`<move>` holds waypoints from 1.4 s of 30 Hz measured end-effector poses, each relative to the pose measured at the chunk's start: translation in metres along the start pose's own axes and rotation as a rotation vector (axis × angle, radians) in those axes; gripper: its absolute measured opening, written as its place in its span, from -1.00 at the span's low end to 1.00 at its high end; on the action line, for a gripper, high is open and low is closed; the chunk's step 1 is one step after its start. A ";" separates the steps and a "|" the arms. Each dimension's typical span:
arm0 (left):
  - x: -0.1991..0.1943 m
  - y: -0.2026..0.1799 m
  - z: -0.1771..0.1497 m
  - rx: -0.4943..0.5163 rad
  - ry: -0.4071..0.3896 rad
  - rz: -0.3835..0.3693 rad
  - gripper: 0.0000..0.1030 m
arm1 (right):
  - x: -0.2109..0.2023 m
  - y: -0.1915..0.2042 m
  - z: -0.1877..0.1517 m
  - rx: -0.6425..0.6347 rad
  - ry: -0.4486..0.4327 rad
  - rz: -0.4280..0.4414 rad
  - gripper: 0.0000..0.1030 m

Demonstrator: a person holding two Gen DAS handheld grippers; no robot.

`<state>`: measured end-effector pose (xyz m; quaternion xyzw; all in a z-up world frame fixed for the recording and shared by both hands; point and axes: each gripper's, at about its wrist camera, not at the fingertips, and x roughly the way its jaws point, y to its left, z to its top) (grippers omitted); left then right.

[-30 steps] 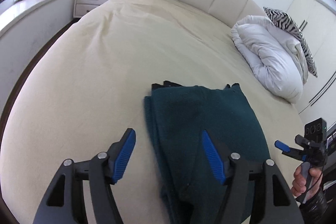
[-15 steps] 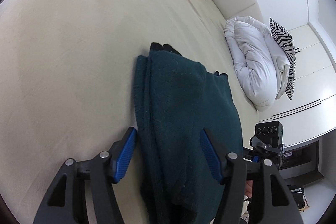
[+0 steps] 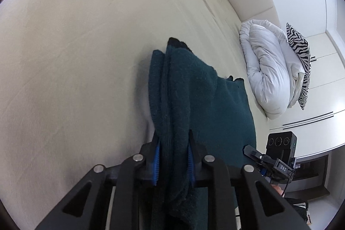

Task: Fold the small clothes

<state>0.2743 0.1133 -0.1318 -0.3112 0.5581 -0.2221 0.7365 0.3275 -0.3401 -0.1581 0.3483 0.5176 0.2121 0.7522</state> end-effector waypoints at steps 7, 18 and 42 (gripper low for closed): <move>-0.030 -0.057 -0.055 0.107 0.006 -0.004 -0.58 | -0.051 0.030 -0.042 -0.048 -0.016 -0.003 -0.22; -0.041 -0.077 -0.172 0.130 0.099 -0.075 -0.58 | -0.145 0.015 -0.179 0.005 -0.041 0.056 -0.23; -0.080 -0.066 -0.233 0.181 -0.081 0.064 -0.34 | -0.169 -0.033 -0.253 0.170 -0.214 -0.014 0.01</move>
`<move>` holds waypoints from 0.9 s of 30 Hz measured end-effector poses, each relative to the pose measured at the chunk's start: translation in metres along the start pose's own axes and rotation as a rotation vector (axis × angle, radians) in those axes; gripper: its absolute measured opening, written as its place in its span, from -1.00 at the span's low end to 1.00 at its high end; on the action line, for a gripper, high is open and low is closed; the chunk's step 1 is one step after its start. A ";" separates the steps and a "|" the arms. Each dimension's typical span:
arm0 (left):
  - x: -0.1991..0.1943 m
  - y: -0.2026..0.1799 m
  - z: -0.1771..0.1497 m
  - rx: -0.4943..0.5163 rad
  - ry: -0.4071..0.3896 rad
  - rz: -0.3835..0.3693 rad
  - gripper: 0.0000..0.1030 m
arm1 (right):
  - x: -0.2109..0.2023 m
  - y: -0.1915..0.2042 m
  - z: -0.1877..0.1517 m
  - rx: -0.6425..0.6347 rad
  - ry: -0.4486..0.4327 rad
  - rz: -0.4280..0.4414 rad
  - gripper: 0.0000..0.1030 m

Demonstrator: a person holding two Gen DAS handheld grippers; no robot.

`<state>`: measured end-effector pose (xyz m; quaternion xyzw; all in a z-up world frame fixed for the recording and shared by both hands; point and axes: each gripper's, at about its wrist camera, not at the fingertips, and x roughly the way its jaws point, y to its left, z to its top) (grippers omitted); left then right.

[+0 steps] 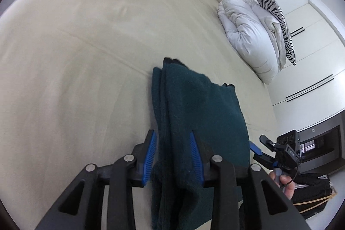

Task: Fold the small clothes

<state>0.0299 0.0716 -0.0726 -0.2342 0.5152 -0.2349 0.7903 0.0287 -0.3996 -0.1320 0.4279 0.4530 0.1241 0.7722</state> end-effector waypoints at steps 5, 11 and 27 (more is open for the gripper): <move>-0.015 -0.044 -0.027 0.179 -0.041 0.045 -0.24 | -0.031 0.037 -0.026 -0.101 -0.012 0.133 0.01; 0.021 -0.041 -0.055 0.233 0.038 0.083 -0.24 | 0.015 0.063 -0.080 -0.187 0.178 0.197 0.01; -0.003 -0.044 -0.059 0.243 -0.074 0.084 0.05 | -0.024 0.037 -0.081 -0.115 0.076 0.166 0.01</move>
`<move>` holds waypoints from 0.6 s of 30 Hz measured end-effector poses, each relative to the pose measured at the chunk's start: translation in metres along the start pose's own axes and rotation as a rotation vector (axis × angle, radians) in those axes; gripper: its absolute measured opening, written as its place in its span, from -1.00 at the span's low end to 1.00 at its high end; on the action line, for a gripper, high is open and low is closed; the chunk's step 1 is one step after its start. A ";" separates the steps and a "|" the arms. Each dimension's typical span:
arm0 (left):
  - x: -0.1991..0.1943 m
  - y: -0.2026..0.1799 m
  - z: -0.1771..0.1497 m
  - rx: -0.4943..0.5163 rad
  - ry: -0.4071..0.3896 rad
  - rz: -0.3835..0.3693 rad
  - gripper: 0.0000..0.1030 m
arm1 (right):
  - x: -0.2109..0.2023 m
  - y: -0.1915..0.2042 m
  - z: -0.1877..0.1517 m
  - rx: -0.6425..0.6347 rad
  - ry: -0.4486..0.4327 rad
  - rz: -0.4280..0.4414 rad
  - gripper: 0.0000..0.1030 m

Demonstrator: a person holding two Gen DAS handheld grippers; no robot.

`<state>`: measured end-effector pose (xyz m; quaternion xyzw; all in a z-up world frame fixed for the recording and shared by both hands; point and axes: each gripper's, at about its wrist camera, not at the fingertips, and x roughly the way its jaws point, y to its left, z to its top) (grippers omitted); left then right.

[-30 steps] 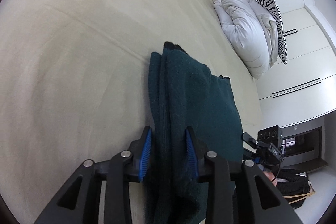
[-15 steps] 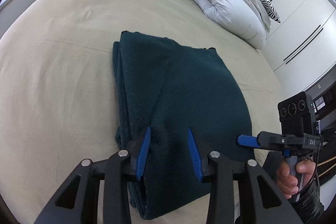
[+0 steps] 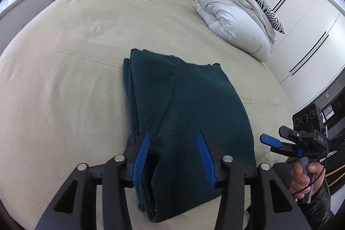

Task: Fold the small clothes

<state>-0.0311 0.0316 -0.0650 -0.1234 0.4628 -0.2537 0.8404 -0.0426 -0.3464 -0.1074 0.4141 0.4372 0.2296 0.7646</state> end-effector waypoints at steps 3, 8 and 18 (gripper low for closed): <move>0.012 -0.006 0.006 0.017 0.016 0.011 0.12 | 0.015 0.006 0.020 -0.009 -0.011 -0.004 0.01; 0.028 0.012 0.001 -0.037 0.037 -0.006 0.12 | 0.035 -0.017 0.041 0.052 -0.042 -0.006 -0.01; -0.052 -0.024 0.014 0.112 -0.269 0.213 0.80 | -0.064 0.062 0.019 -0.265 -0.352 -0.282 0.03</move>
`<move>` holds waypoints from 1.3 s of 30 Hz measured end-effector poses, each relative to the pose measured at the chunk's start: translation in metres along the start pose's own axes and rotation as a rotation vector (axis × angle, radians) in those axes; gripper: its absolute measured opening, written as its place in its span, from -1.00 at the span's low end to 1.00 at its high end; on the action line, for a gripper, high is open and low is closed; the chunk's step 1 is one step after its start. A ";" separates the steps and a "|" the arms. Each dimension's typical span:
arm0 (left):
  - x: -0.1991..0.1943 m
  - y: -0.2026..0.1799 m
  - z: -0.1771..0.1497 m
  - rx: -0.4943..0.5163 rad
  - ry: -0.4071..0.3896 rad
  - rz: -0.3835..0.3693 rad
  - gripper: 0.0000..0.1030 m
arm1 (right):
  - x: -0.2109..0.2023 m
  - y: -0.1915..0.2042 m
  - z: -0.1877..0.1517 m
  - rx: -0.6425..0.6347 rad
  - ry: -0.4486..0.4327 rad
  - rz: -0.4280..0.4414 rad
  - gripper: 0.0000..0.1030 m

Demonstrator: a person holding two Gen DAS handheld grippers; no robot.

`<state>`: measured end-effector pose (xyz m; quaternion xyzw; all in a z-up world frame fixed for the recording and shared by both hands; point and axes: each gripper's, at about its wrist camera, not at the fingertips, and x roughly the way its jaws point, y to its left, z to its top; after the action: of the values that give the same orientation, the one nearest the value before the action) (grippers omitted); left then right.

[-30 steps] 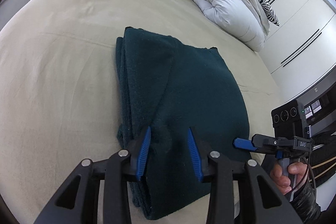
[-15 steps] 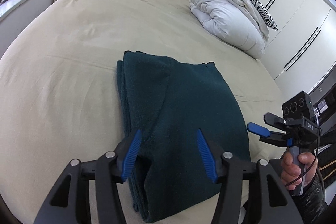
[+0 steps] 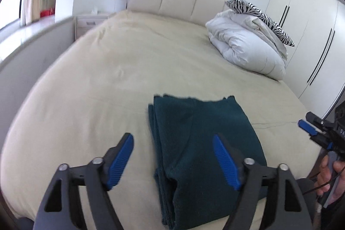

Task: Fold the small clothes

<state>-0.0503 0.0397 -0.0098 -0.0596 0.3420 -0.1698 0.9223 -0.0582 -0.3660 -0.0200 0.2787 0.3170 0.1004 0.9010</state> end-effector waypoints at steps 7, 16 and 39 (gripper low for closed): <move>-0.078 -0.050 0.025 0.211 -0.284 0.185 1.00 | -0.073 0.077 0.006 -0.216 -0.364 -0.239 1.00; -0.081 -0.049 0.033 0.084 -0.144 0.202 1.00 | -0.120 0.140 0.017 -0.328 -0.395 -0.361 1.00; 0.010 -0.020 -0.047 -0.015 0.209 0.243 1.00 | 0.057 0.078 -0.087 -0.225 0.146 -0.559 1.00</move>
<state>-0.0792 0.0176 -0.0472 -0.0065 0.4420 -0.0598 0.8950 -0.0683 -0.2434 -0.0615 0.0714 0.4322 -0.0970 0.8937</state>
